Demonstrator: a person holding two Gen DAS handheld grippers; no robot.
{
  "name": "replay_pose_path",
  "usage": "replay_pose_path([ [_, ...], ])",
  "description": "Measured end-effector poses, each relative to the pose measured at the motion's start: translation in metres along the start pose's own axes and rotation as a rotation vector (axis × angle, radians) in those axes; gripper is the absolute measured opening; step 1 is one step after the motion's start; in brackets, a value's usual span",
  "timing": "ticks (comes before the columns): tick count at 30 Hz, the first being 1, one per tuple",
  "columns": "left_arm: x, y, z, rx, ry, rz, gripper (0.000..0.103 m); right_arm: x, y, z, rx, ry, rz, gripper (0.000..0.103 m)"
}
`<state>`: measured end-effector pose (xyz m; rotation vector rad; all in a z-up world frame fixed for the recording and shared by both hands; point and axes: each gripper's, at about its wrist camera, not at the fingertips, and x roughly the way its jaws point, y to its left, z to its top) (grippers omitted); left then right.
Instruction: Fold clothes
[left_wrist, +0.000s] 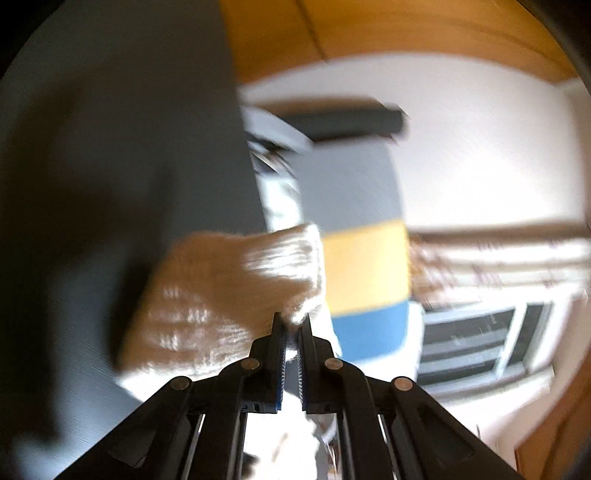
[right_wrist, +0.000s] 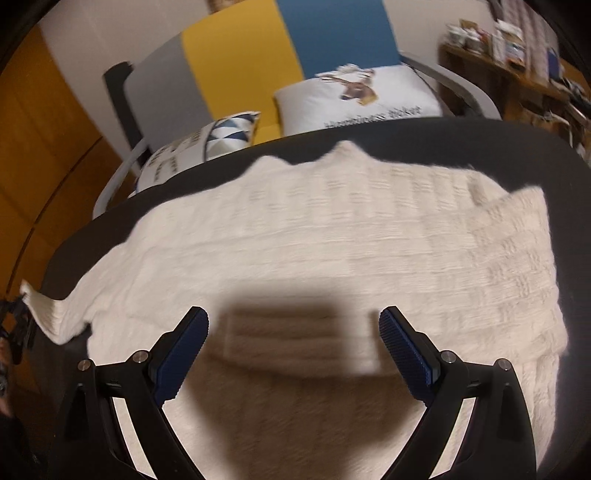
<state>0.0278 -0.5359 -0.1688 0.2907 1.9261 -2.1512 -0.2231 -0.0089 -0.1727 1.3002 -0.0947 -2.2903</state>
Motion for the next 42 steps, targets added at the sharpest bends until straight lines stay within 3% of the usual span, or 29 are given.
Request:
replay_pose_path([
  [7, 0.101, -0.095, -0.088, 0.151, 0.224, -0.158, 0.004, -0.005, -0.033, -0.006, 0.054, -0.018, 0.034, 0.096],
  [11, 0.145, -0.138, -0.164, 0.246, 0.364, -0.195, 0.004, -0.012, -0.048, -0.009, 0.077, -0.036, 0.074, 0.096],
  [17, 0.155, -0.148, -0.294, 0.354, 0.553, -0.176, 0.004, -0.023, -0.071, -0.011, 0.096, -0.057, 0.107, 0.096],
  [22, 0.193, -0.136, -0.36, 0.412, 0.679, -0.109, 0.004, -0.034, -0.094, -0.018, 0.131, -0.075, 0.126, 0.096],
  [30, 0.215, -0.104, -0.401, 0.456, 0.795, -0.006, 0.005, -0.041, -0.113, -0.023, 0.155, -0.094, 0.155, 0.096],
  [34, 0.214, -0.091, -0.408, 0.489, 0.853, 0.061, 0.009, -0.043, -0.118, -0.023, 0.196, -0.099, 0.266, 0.096],
  [37, 0.189, -0.087, -0.386, 0.464, 0.829, 0.025, 0.013, -0.035, -0.118, -0.02, 0.293, -0.097, 0.363, 0.096],
  [42, 0.117, -0.068, -0.317, 0.36, 0.691, -0.025, 0.017, -0.021, -0.118, -0.013, 0.455, -0.093, 0.525, 0.096],
])
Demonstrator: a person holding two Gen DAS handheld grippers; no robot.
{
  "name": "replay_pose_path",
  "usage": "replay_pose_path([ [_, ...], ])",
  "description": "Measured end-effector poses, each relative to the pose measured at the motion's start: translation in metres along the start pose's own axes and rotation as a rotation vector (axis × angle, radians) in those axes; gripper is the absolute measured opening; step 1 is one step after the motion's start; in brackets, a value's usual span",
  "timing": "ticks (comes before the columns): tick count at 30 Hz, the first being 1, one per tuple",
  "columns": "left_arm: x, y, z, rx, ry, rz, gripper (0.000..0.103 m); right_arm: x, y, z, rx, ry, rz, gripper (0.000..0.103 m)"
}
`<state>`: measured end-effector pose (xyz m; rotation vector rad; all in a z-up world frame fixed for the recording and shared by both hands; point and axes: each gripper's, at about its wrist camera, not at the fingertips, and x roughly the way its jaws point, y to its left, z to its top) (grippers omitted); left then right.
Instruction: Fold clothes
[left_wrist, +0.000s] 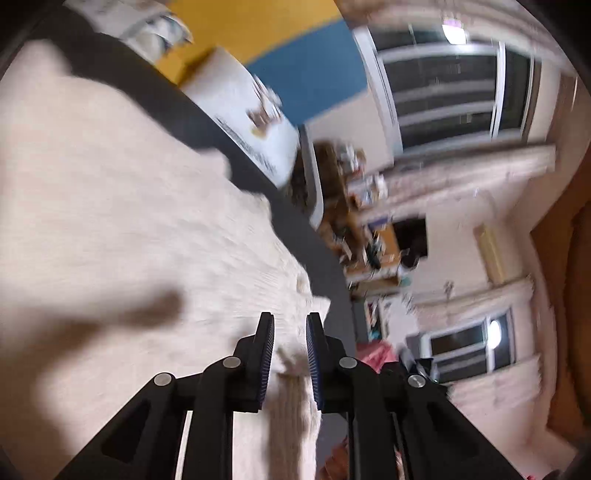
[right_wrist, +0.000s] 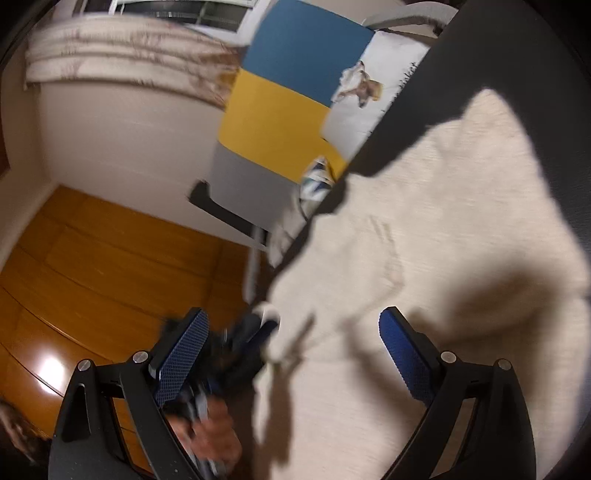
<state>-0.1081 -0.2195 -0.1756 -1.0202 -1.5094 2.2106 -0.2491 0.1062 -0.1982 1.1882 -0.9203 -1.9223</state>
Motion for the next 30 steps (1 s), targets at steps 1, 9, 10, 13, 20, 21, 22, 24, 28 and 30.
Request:
replay_pose_path([
  [1, -0.018, 0.008, -0.001, -0.027, -0.029, -0.005, 0.017, 0.003, -0.001, 0.001, 0.034, -0.001, 0.031, 0.096],
  [9, -0.111, 0.094, -0.006, -0.226, -0.166, 0.021, 0.018, 0.035, -0.01, -0.004, 0.206, -0.011, 0.074, 0.077],
  [10, -0.114, 0.098, -0.006, -0.228, -0.17, 0.02, 0.018, 0.04, -0.012, -0.006, 0.221, -0.01, 0.051, 0.071],
  [13, -0.114, 0.104, -0.004, -0.24, -0.176, -0.003, 0.018, 0.047, -0.012, -0.01, 0.239, -0.031, 0.002, 0.068],
  [20, -0.127, 0.126, 0.001, -0.386, -0.265, -0.096, 0.023, 0.062, 0.013, -0.007, 0.149, -0.028, -0.071, 0.038],
  [21, -0.132, 0.131, 0.0, -0.419, -0.29, -0.11, 0.023, 0.065, 0.017, -0.007, 0.131, -0.024, -0.083, 0.016],
  [22, -0.137, 0.134, 0.0, -0.442, -0.315, -0.12, 0.023, 0.067, 0.022, -0.006, 0.113, -0.021, -0.096, 0.007],
  [24, -0.144, 0.139, 0.0, -0.474, -0.347, -0.131, 0.023, 0.071, 0.03, -0.005, 0.076, -0.014, -0.122, 0.007],
  [28, -0.141, 0.147, -0.001, -0.572, -0.38, -0.165, 0.024, 0.065, 0.067, 0.003, -0.019, -0.011, -0.088, 0.007],
  [30, -0.13, 0.146, -0.001, -0.61, -0.379, -0.172, 0.023, 0.059, 0.087, 0.008, -0.069, -0.011, -0.066, 0.007],
])
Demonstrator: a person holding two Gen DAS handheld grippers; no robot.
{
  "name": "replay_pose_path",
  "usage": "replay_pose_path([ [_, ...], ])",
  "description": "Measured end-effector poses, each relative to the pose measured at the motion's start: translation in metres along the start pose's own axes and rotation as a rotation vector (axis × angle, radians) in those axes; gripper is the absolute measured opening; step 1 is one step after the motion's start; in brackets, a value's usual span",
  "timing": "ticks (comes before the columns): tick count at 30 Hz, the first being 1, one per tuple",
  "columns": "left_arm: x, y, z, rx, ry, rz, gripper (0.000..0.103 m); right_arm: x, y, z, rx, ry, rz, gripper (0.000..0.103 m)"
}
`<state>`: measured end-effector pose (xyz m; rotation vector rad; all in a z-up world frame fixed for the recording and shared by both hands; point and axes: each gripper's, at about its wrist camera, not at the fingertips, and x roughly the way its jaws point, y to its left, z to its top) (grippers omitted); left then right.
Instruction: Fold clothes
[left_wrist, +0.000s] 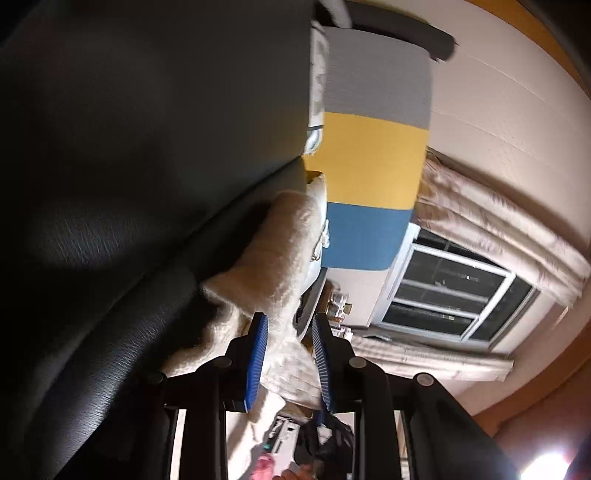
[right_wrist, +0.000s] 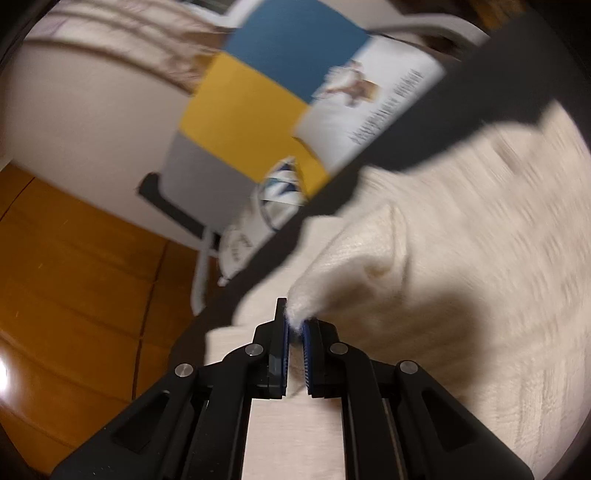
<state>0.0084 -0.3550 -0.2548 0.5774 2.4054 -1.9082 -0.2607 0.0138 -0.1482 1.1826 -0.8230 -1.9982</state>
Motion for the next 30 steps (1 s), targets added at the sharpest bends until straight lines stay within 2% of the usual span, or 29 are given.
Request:
replay_pose_path([
  [4, 0.013, 0.0, -0.012, -0.029, -0.015, 0.025, 0.024, -0.003, 0.029, 0.01, -0.048, -0.002, 0.027, 0.007],
  [7, 0.021, 0.002, -0.016, -0.038, -0.054, 0.06, 0.024, -0.004, 0.047, 0.015, -0.075, -0.002, 0.051, 0.007],
  [13, 0.036, 0.006, -0.001, -0.089, -0.136, 0.098, 0.024, -0.009, 0.079, 0.024, -0.126, 0.005, 0.112, 0.007],
  [16, 0.033, -0.004, 0.007, -0.031, -0.154, 0.101, 0.021, -0.021, 0.09, 0.026, -0.161, -0.012, 0.122, 0.007],
  [19, 0.025, -0.029, 0.011, 0.122, -0.183, 0.114, 0.016, -0.037, 0.092, 0.03, -0.2, -0.05, 0.114, 0.007],
  [22, 0.033, -0.047, 0.009, 0.272, -0.143, 0.168, 0.011, -0.047, 0.054, 0.029, -0.156, -0.073, 0.052, 0.007],
  [25, 0.044, -0.052, -0.003, 0.391, -0.098, 0.247, 0.01, -0.04, -0.005, 0.015, -0.051, -0.036, -0.039, 0.007],
  [28, 0.05, -0.044, -0.007, 0.426, -0.086, 0.334, 0.01, -0.03, -0.061, -0.005, 0.056, 0.008, -0.103, 0.007],
  [30, 0.052, -0.036, -0.006, 0.427, -0.081, 0.369, 0.01, -0.026, -0.08, -0.015, 0.089, 0.031, -0.118, 0.007],
])
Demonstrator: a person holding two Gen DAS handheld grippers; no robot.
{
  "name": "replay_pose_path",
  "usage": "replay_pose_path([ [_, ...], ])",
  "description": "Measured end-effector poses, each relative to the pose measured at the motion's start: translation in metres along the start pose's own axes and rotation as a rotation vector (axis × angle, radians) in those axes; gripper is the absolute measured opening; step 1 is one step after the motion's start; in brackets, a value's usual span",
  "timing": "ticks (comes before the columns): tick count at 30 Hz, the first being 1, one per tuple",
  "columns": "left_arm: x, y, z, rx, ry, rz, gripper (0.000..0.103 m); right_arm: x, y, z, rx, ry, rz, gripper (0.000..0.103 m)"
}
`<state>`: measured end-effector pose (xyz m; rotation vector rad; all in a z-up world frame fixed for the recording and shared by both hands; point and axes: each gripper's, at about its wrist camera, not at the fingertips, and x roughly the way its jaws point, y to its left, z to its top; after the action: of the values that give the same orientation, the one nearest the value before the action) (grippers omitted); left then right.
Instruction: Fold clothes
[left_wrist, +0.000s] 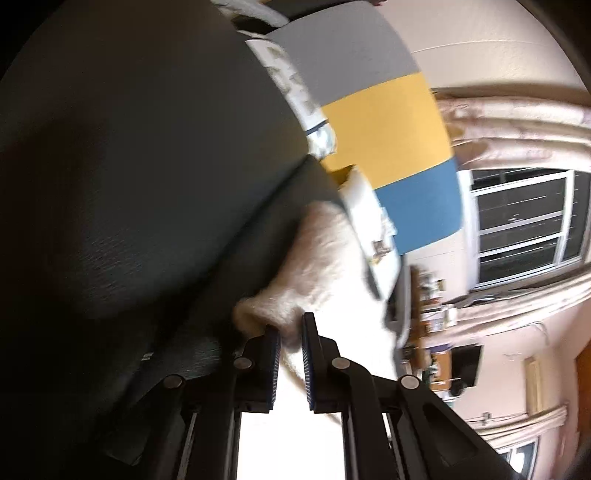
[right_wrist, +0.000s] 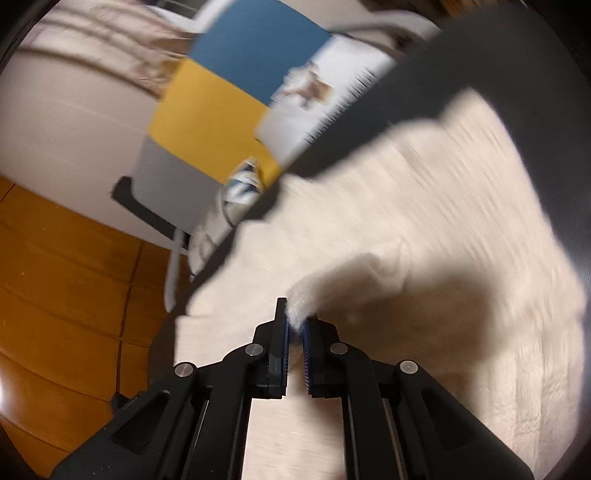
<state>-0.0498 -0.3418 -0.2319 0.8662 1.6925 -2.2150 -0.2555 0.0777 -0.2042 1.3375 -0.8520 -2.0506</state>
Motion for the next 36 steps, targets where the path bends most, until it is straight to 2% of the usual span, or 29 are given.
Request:
replay_pose_path([
  [3, -0.001, -0.002, -0.002, 0.034, -0.006, 0.011, 0.009, 0.006, -0.012, -0.007, 0.006, 0.017, -0.006, 0.007],
  [7, -0.006, -0.012, -0.004, 0.109, -0.01, 0.029, 0.008, 0.0, -0.005, -0.003, -0.042, -0.002, 0.015, 0.007],
  [10, -0.005, -0.004, -0.01, 0.151, 0.027, 0.066, 0.009, -0.017, 0.016, 0.003, -0.157, -0.06, 0.047, 0.007],
  [12, -0.005, -0.002, -0.01, 0.15, 0.055, 0.044, 0.009, -0.016, 0.017, 0.003, -0.185, -0.041, -0.02, 0.007],
  [15, -0.018, 0.006, -0.007, 0.121, 0.095, 0.003, 0.013, 0.005, -0.007, 0.002, -0.131, 0.022, -0.092, 0.007],
  [18, -0.037, 0.009, 0.007, 0.105, 0.079, -0.041, 0.015, 0.004, -0.016, 0.0, -0.106, 0.007, -0.052, 0.007],
  [22, -0.039, -0.005, 0.043, 0.132, 0.077, -0.061, 0.017, 0.003, -0.022, 0.001, -0.092, 0.008, -0.016, 0.008],
  [25, -0.016, -0.034, 0.075, 0.249, 0.148, -0.061, 0.023, 0.002, -0.029, 0.001, -0.07, 0.009, 0.026, 0.008],
  [29, 0.026, -0.088, 0.102, 0.569, 0.283, -0.005, 0.028, 0.0, -0.036, 0.003, -0.051, 0.018, 0.072, 0.008],
  [31, 0.047, -0.106, 0.109, 0.681, 0.364, 0.019, 0.034, 0.0, -0.037, 0.003, -0.054, 0.026, 0.082, 0.009],
  [34, 0.075, -0.116, 0.124, 0.717, 0.474, 0.044, 0.037, 0.002, -0.037, 0.002, -0.059, 0.032, 0.094, 0.009],
  [36, 0.092, -0.108, 0.138, 0.651, 0.546, 0.047, 0.037, 0.001, -0.037, 0.001, -0.063, 0.032, 0.091, 0.009],
])
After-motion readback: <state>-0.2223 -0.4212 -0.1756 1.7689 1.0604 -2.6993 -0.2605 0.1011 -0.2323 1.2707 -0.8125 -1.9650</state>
